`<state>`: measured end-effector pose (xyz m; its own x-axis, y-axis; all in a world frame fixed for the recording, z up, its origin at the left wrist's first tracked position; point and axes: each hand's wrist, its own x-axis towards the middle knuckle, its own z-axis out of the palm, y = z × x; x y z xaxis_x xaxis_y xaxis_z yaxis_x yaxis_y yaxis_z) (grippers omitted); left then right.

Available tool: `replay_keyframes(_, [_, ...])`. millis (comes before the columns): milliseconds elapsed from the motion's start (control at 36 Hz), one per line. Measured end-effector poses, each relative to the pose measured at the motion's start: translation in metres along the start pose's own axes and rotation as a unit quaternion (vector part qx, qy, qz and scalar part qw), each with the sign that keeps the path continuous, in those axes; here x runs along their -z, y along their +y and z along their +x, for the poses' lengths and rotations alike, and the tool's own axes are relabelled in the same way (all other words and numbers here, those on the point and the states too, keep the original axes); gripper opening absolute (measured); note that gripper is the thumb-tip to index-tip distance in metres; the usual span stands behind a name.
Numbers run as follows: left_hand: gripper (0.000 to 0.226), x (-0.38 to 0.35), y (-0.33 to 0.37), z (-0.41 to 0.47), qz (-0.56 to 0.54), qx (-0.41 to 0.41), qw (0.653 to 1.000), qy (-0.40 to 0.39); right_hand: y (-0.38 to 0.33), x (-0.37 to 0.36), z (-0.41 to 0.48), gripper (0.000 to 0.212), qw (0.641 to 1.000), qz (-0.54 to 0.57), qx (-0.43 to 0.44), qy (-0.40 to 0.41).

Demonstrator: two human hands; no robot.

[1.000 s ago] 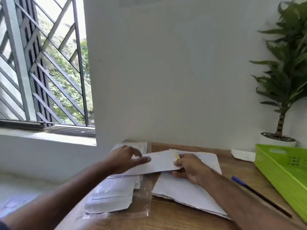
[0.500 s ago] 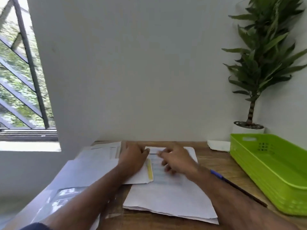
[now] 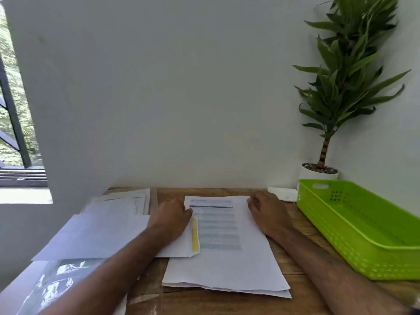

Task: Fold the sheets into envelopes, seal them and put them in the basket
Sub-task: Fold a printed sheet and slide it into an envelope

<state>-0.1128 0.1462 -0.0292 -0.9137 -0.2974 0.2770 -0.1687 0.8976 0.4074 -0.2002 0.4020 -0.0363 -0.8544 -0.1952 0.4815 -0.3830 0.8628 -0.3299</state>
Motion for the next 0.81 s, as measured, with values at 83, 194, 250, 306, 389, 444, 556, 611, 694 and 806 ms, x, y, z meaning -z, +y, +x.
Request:
replay_keyframes(83, [0.031, -0.001, 0.005, -0.001, 0.018, 0.003, 1.0, -0.013, -0.008, 0.004, 0.003, 0.03, 0.997, -0.062, -0.038, -0.03])
replay_keyframes(194, [0.033, -0.003, 0.014, -0.007, 0.047, -0.007, 0.998, -0.036, -0.015, 0.006, 0.022, 0.034, 0.982, -0.032, -0.117, -0.142])
replay_keyframes(250, [0.032, -0.003, 0.016, -0.009, 0.053, -0.009, 0.998, -0.031, -0.021, 0.008, 0.031, 0.039, 0.97, 0.047, -0.153, -0.181])
replay_keyframes(306, [0.031, -0.003, 0.016, -0.01, 0.056, -0.012, 0.998, -0.024, -0.025, 0.008, 0.035, 0.038, 0.954, 0.13, -0.195, -0.186])
replay_keyframes(389, [0.029, -0.003, 0.017, -0.012, 0.061, -0.015, 0.998, -0.021, -0.025, 0.011, 0.04, 0.033, 0.919, 0.226, -0.251, -0.203])
replay_keyframes(444, [0.027, -0.004, 0.017, -0.012, 0.06, -0.017, 0.998, -0.018, -0.024, 0.019, 0.043, 0.039, 0.903, 0.244, -0.275, -0.223])
replay_keyframes(556, [0.025, -0.008, 0.018, -0.011, 0.063, -0.012, 0.998, -0.013, -0.022, 0.026, 0.045, 0.04, 0.896, 0.237, -0.288, -0.24])
replay_keyframes(611, [0.026, -0.01, 0.018, -0.012, 0.067, -0.007, 0.998, -0.008, -0.022, 0.024, 0.043, 0.047, 0.898, 0.236, -0.276, -0.25])
replay_keyframes(694, [0.025, -0.011, 0.02, -0.013, 0.062, 0.004, 0.998, 0.004, -0.022, 0.019, 0.04, 0.056, 0.906, 0.243, -0.26, -0.23])
replay_keyframes(806, [0.025, -0.011, 0.023, -0.013, 0.076, 0.009, 0.997, 0.014, -0.017, 0.011, 0.036, 0.047, 0.919, 0.262, -0.25, -0.152])
